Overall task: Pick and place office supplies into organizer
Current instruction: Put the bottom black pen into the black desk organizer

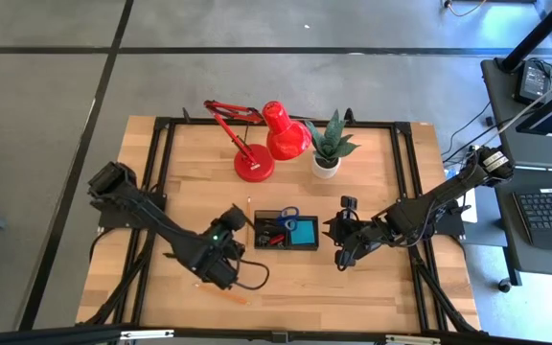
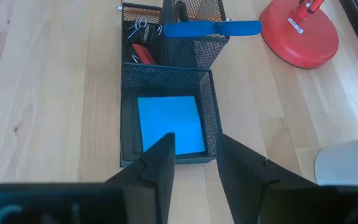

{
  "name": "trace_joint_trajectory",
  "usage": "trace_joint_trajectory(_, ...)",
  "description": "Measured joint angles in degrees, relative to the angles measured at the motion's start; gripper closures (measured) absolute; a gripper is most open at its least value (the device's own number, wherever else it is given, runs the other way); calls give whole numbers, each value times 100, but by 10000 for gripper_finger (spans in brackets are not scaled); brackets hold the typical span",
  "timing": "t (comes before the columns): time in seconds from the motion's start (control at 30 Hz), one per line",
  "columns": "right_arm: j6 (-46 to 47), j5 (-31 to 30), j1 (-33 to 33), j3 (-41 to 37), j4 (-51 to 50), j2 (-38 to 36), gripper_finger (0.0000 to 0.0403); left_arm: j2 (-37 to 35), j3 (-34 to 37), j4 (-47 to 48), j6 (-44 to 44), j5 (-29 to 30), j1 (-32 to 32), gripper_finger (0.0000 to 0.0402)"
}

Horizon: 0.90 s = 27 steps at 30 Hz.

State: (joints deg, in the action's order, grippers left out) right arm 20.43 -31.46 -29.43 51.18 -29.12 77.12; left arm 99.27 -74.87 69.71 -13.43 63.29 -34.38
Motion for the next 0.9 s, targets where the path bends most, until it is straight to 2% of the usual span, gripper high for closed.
trace_joint_trajectory(0.17, -2, 0, 0, 0, 0, 0, 283, -1, 0, -384, -790, 359, 260, 371)
trace_joint_trajectory(0.5, 4, 0, 1, 0, 5, 0, 283, 140, -2, -623, -1980, 520, 804, 370)
trace_joint_trajectory(0.63, 4, 0, 0, 0, 7, 0, 283, 378, 0, -654, -2454, 577, 919, 369)
trace_joint_trajectory(0.9, 4, 0, 0, 0, 9, 0, 283, 880, -2, -700, -3109, 1067, 935, 368)
